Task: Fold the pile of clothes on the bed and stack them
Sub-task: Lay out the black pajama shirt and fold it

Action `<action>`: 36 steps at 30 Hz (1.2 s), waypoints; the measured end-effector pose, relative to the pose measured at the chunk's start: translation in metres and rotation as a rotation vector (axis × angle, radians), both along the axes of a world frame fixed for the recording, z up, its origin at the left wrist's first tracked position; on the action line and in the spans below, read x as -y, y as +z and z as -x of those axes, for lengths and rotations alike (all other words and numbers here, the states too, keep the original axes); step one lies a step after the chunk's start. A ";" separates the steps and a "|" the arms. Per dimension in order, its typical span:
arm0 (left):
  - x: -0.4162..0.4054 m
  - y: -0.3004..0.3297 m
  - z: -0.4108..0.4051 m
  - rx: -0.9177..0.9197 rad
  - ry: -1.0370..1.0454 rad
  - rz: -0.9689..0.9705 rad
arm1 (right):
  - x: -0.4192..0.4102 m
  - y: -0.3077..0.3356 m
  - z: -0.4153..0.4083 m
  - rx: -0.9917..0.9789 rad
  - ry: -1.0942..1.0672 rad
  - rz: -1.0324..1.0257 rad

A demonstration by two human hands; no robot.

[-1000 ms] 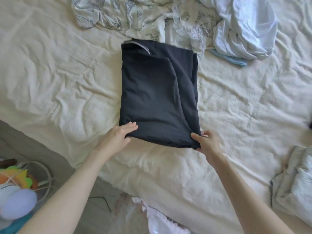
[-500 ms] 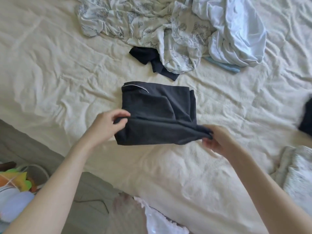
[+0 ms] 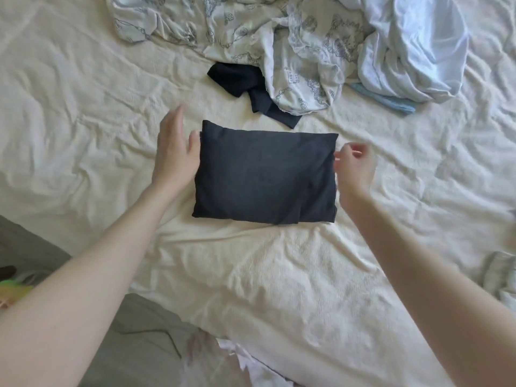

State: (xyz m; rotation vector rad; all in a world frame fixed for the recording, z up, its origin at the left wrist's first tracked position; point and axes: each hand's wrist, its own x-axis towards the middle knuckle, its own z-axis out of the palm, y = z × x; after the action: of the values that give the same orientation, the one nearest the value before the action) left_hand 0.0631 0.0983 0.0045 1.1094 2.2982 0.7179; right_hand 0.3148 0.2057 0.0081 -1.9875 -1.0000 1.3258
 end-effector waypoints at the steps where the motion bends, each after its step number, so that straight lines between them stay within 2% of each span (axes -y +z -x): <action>1: 0.013 -0.002 -0.008 -0.114 -0.056 -0.003 | 0.014 -0.002 -0.001 0.178 0.213 -0.216; 2: 0.024 -0.004 -0.017 -0.228 -0.137 -0.006 | 0.027 -0.006 0.000 0.292 0.439 -0.403; 4: 0.031 -0.012 -0.035 -0.407 -0.351 -0.016 | 0.042 -0.021 0.004 0.493 0.855 -0.596; 7: 0.010 -0.031 -0.052 -0.537 -0.572 0.049 | 0.039 -0.048 0.013 0.753 1.184 -0.532; 10: -0.003 -0.054 -0.047 -0.517 -0.507 0.202 | 0.028 -0.071 0.018 0.852 1.253 -0.444; 14: 0.022 -0.079 -0.041 -0.440 -0.354 0.315 | 0.030 -0.086 0.025 0.839 1.273 -0.459; 19: 0.026 -0.093 -0.040 -0.403 -0.359 0.274 | 0.033 -0.103 0.002 0.878 1.194 -0.448; 24: 0.020 -0.106 -0.039 -0.431 -0.394 0.408 | 0.028 -0.115 -0.005 0.935 1.286 -0.348; 27: 0.013 -0.100 -0.037 -0.357 -0.424 0.480 | 0.027 -0.107 0.001 0.918 1.311 -0.291; 29: 0.010 -0.089 -0.034 -0.268 -0.428 0.450 | 0.024 -0.096 0.003 0.821 1.292 -0.250; 31: 0.012 -0.074 -0.030 -0.082 -0.369 0.266 | 0.021 -0.079 0.004 0.555 1.126 -0.184; 32: 0.014 -0.066 -0.026 0.016 -0.300 0.143 | 0.020 -0.070 0.003 0.415 0.966 -0.157; 34: 0.022 -0.053 -0.020 0.060 -0.111 -0.029 | 0.017 -0.056 -0.006 0.320 0.595 -0.110; 36: 0.027 -0.049 -0.010 0.124 0.180 -0.014 | 0.010 -0.047 -0.018 0.313 0.306 0.057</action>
State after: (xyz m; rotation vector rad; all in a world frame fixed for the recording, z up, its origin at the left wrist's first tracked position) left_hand 0.0729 0.0716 -0.0443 0.8461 2.3085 0.8472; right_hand 0.3324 0.1958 -0.0392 -2.1957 -1.4762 1.2264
